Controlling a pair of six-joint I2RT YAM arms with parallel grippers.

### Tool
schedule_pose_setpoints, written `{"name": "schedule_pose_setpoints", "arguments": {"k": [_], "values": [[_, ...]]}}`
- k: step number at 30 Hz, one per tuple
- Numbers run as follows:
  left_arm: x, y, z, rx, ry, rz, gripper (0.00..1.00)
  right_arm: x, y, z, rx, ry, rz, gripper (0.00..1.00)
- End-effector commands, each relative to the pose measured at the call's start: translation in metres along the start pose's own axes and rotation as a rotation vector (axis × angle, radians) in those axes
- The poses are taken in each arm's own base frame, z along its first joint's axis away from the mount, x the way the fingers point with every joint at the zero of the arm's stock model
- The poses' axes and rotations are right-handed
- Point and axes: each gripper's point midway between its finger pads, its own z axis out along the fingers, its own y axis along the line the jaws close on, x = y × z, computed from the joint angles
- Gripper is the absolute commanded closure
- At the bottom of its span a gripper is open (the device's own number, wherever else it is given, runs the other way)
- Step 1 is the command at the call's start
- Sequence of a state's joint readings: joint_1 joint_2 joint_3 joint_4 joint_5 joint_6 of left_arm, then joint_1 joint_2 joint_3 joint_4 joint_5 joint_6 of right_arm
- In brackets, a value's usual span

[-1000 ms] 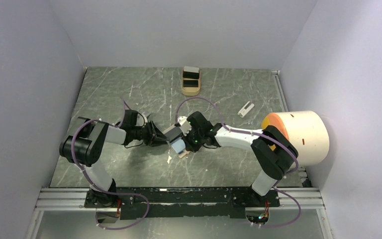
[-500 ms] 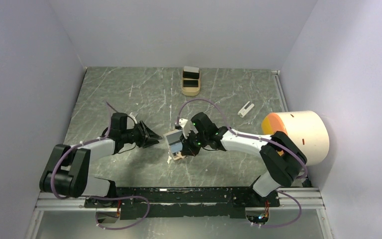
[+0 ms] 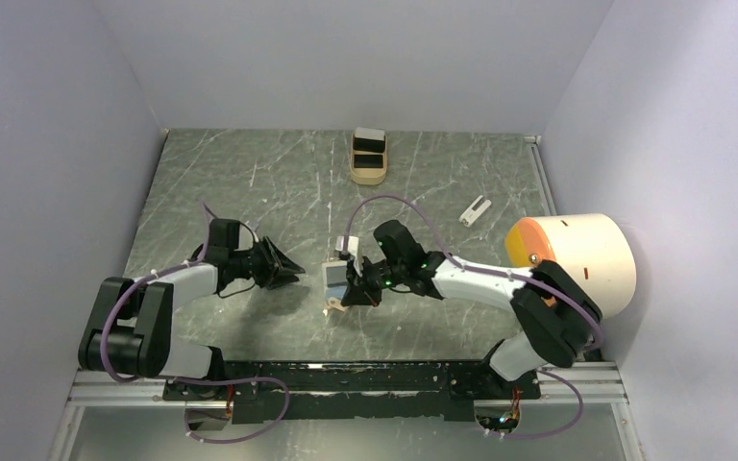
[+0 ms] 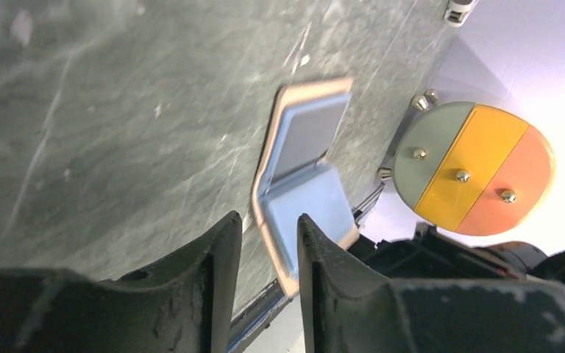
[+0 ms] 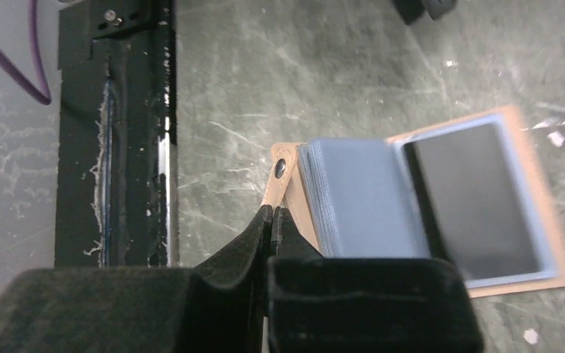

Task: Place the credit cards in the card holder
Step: Close the card holder at the center of the board.

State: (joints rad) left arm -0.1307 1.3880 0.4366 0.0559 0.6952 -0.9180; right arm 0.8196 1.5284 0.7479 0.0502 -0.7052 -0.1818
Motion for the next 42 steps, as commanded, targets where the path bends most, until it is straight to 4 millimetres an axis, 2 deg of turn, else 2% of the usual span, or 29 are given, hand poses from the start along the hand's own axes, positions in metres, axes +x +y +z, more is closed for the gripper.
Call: {"name": "schedule_pose_setpoints", "arguments": {"k": [1,6,9,11,14,18,23,26,28,32,34,38,42], "values": [[-0.018,-0.012,-0.004,-0.009,-0.037,0.061,0.63,-0.043,0.013,-0.017,0.012,-0.153,-0.172,1.00],[-0.018,-0.011,0.001,-0.014,-0.011,0.054,0.64,-0.061,-0.022,-0.028,0.234,-0.186,-0.123,1.00],[-0.013,-0.007,0.004,-0.006,0.006,0.040,0.65,-0.065,-0.043,-0.026,0.316,-0.171,-0.051,1.00],[-0.011,-0.005,0.004,-0.001,0.002,0.039,0.67,-0.061,-0.053,-0.018,0.336,-0.141,0.001,1.00],[-0.005,0.000,0.005,-0.017,-0.006,0.057,0.74,-0.054,-0.070,-0.010,0.387,-0.128,0.083,1.00],[0.004,-0.008,0.010,-0.039,-0.009,0.123,0.75,-0.045,-0.092,-0.003,0.459,-0.118,0.189,1.00],[0.011,-0.019,0.019,-0.085,0.018,0.165,0.73,-0.037,-0.106,0.008,0.471,-0.099,0.240,0.98],[0.011,-0.022,0.017,-0.070,0.003,0.158,0.72,-0.035,-0.115,0.009,0.522,-0.083,0.299,0.83],[0.013,-0.026,0.016,-0.047,0.003,0.160,0.71,-0.032,-0.120,0.004,0.569,-0.064,0.344,0.80],[0.025,-0.048,0.015,-0.016,0.018,0.215,0.70,-0.041,-0.122,-0.008,0.628,-0.087,0.364,0.80],[0.042,-0.061,0.019,-0.014,0.040,0.265,0.72,-0.041,-0.125,-0.010,0.642,-0.095,0.363,0.79],[0.064,-0.082,0.025,0.037,0.061,0.298,0.75,-0.036,-0.127,0.000,0.627,-0.106,0.402,0.82],[0.077,-0.093,0.031,0.055,0.051,0.326,0.78,-0.031,-0.129,0.010,0.613,-0.141,0.452,0.85]]}}
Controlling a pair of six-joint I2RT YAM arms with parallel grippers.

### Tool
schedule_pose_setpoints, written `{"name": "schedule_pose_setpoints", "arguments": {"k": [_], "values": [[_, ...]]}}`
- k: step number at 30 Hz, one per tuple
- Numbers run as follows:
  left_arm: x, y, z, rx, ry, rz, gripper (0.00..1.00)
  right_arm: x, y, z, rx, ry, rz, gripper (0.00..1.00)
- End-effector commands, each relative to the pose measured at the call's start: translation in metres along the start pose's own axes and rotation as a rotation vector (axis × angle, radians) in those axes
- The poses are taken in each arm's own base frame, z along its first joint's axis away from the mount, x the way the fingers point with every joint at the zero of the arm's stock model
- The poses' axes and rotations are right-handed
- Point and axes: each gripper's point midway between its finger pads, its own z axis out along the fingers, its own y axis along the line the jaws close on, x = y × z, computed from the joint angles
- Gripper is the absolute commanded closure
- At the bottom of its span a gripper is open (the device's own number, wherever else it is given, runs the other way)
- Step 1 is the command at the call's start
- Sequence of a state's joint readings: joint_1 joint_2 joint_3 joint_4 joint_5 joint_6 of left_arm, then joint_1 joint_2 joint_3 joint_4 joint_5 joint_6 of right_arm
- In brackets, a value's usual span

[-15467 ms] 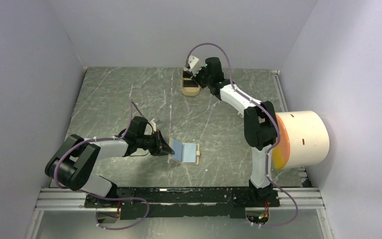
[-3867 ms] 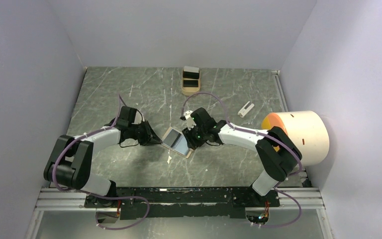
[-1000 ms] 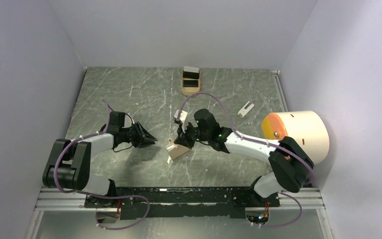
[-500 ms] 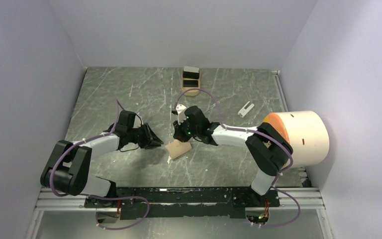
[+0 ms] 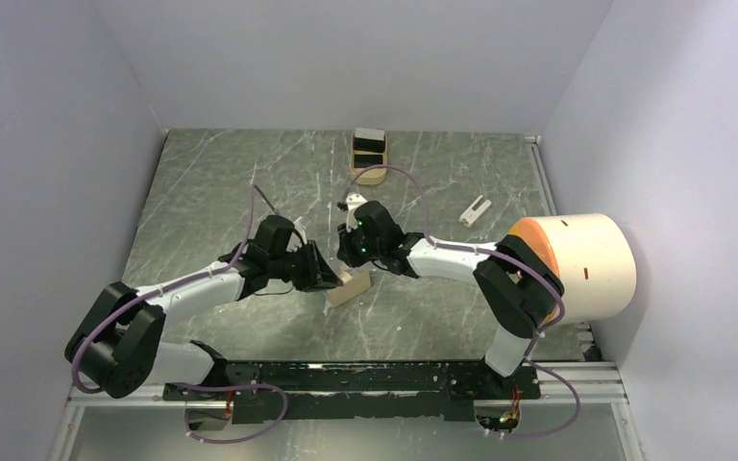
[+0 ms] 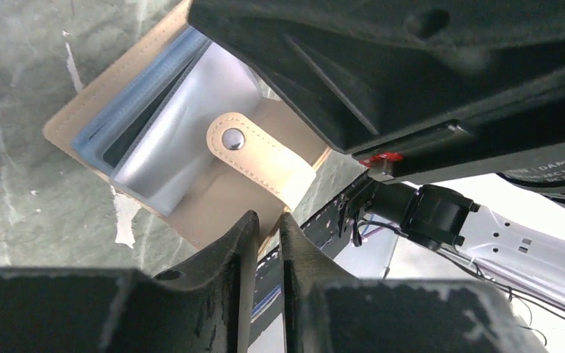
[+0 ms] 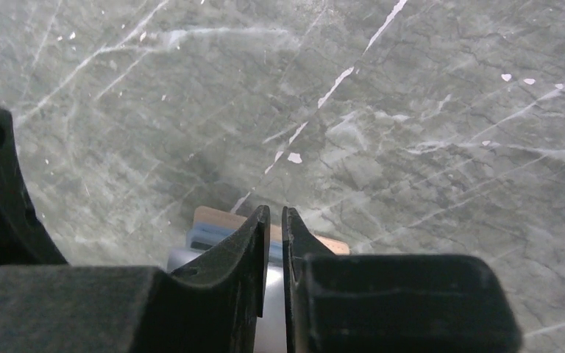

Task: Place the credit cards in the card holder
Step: Close the card holder at the center of the board.

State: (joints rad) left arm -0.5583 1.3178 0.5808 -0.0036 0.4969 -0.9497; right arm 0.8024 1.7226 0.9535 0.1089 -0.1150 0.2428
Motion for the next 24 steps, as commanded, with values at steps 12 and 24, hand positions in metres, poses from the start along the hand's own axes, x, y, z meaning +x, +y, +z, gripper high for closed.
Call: {"name": "schedule_pose_setpoints", "arguments": {"k": [12,24], "values": [[-0.009,-0.048,-0.019,-0.004,-0.158,0.065,0.73,-0.008,-0.012,0.021,0.055,-0.086,0.081,0.86],[0.055,-0.047,0.016,0.045,0.098,0.219,0.80,-0.031,-0.025,0.012,0.100,-0.116,0.052,0.86]]}}
